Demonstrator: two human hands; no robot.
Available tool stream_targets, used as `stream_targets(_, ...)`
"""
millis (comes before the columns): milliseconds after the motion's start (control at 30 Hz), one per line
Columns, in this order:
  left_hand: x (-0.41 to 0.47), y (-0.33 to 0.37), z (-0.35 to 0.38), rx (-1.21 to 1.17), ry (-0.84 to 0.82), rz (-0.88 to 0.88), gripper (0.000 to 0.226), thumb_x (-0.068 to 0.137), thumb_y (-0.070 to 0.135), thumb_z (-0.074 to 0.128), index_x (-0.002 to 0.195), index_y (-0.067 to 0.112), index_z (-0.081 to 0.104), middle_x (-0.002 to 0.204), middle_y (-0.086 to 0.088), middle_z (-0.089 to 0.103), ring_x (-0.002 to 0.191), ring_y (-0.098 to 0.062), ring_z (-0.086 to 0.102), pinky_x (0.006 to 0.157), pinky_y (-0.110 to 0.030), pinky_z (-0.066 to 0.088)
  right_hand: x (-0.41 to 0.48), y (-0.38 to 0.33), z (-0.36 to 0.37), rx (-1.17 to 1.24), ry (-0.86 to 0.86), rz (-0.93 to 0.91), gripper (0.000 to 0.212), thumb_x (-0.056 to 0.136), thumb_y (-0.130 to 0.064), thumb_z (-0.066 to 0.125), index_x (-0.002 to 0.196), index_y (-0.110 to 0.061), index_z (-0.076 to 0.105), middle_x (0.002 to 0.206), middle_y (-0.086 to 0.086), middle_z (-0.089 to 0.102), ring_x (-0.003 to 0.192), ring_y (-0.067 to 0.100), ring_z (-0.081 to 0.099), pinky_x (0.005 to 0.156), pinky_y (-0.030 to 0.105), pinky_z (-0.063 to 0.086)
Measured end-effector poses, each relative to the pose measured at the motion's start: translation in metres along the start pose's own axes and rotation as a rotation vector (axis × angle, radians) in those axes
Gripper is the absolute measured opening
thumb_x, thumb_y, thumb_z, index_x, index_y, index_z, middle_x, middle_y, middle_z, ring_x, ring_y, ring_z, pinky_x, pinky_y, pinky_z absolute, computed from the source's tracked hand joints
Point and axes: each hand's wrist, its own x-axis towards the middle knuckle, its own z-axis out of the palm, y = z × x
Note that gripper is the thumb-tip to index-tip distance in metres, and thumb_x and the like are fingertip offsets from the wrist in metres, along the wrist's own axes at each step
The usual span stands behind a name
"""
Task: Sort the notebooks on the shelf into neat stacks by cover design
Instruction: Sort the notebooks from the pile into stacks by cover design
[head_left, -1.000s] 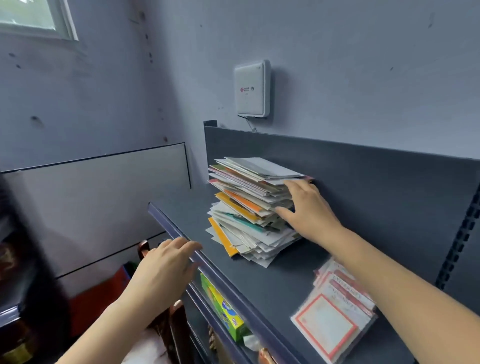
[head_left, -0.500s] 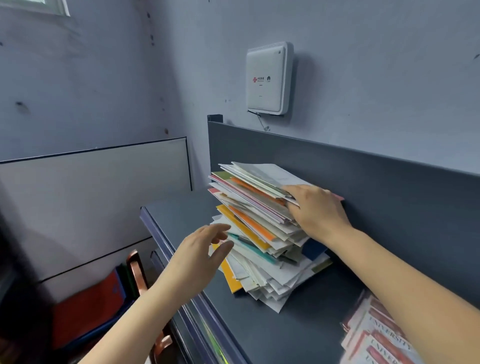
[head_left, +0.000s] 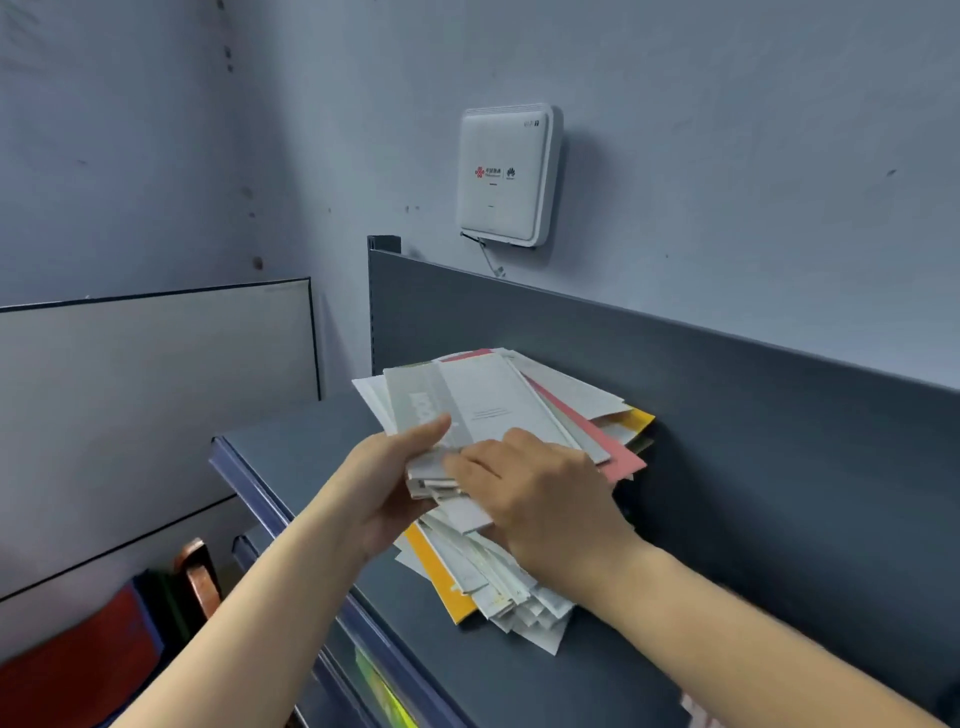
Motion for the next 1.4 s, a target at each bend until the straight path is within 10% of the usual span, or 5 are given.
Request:
stream_targets(133,0.004,-0.004,-0.022,0.032,0.087,0.078,0.029,0.086,-0.004,0.056,0.114,-0.003,0.061,0.098,-0.018,0.073,0.076,-0.027,0.072,0.060,-0.032,0.058,0.002,-0.003,0.003,0.196,-0.183,-0.015,0.065,0.067,-0.062,0.063,0.120,-0.024,0.059,0.119,-0.006,0.062,0.103,0.018,0.057,0.083,0.030,0.051)
stream_targets(300,-0.005,0.011,-0.062,0.034,0.182,0.207,0.032,0.085,-0.009,0.052,0.111,0.006,0.062,0.099,-0.013,0.074,0.079,-0.026,0.073,0.061,-0.034,0.060,0.000,0.030,-0.002,0.382,-0.402,0.294,0.111,0.064,-0.073,0.060,0.151,-0.030,0.007,0.159,-0.010,0.003,0.145,0.010,-0.003,0.121,0.035,0.005)
stream_targets(700,-0.025,0.016,-0.115,0.098,0.230,0.220,0.033,0.085,-0.007,0.055,0.113,0.009,0.061,0.104,-0.011,0.074,0.084,-0.028,0.073,0.066,-0.037,0.058,0.034,0.081,0.040,0.317,-0.526,0.718,0.061,0.098,-0.048,0.038,0.148,-0.014,0.028,0.153,0.005,0.032,0.140,0.023,0.031,0.113,0.036,0.027)
stream_targets(933,-0.025,0.003,-0.113,0.107,0.204,0.212,0.041,0.085,-0.008,0.057,0.122,0.010,0.057,0.108,-0.010,0.073,0.095,-0.031,0.070,0.070,-0.037,0.058,0.034,0.068,0.034,-0.157,-0.447,0.462,0.021,0.101,-0.028,0.040,0.110,-0.014,0.052,0.109,0.008,0.063,0.097,0.027,0.062,0.065,0.029,0.038)
stream_targets(1400,-0.026,-0.009,-0.119,0.033,0.145,0.250,0.047,0.085,-0.005,0.059,0.127,0.015,0.052,0.113,-0.007,0.071,0.099,-0.030,0.070,0.070,-0.039,0.059,0.037,0.046,0.009,-0.016,-0.220,0.534,0.034,0.103,-0.031,0.033,0.089,-0.015,0.058,0.089,0.008,0.068,0.069,0.026,0.054,0.061,0.030,0.037)
